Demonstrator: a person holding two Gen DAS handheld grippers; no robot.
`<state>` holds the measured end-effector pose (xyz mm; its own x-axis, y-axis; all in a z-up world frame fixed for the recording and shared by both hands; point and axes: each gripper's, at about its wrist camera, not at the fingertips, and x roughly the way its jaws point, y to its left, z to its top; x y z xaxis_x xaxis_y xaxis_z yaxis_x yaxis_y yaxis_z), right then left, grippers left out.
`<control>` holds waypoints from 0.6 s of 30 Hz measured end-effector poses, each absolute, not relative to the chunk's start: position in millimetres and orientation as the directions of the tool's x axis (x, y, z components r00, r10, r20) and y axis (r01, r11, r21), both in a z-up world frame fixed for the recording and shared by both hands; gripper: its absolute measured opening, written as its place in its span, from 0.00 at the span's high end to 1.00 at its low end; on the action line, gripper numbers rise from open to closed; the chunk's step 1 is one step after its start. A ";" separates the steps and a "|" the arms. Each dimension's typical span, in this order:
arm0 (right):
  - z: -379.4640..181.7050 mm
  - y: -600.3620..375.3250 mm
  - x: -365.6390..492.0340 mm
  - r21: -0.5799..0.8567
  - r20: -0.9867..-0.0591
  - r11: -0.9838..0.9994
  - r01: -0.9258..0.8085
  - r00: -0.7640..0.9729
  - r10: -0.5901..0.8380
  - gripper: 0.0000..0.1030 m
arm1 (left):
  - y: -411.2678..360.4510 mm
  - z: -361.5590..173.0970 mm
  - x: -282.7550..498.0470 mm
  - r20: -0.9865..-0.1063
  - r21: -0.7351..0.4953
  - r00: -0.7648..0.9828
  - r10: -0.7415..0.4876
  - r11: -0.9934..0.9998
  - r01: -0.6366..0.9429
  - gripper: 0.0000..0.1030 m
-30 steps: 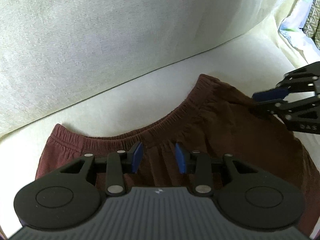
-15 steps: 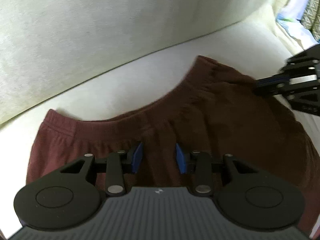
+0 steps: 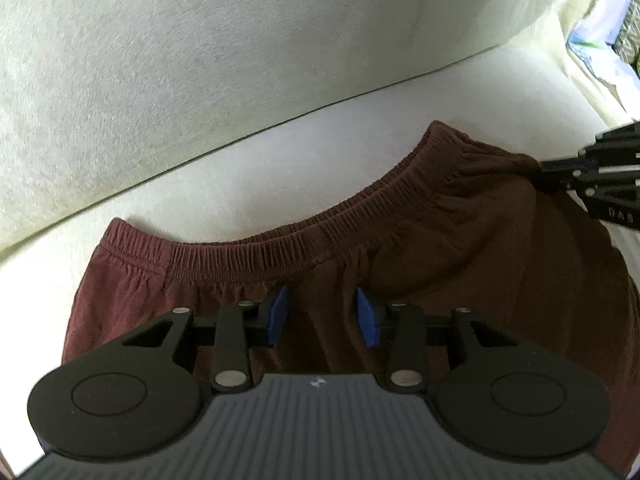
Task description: Fold clothes
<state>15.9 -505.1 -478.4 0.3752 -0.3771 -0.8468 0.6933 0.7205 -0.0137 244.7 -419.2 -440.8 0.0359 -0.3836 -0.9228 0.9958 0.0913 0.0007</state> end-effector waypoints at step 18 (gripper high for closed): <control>-473.5 -418.8 -23.6 0.081 -0.888 0.719 0.691 0.377 -0.262 0.87 | -312.4 -443.5 172.7 -0.940 -0.215 -0.131 -0.316 0.249 0.944 0.58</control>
<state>-23.6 -418.8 -473.5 0.3772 -0.2623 -0.8882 0.6906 0.7187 0.0810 172.7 -312.4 -443.5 -0.1305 -0.3162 -0.9397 0.9443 0.2490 -0.2150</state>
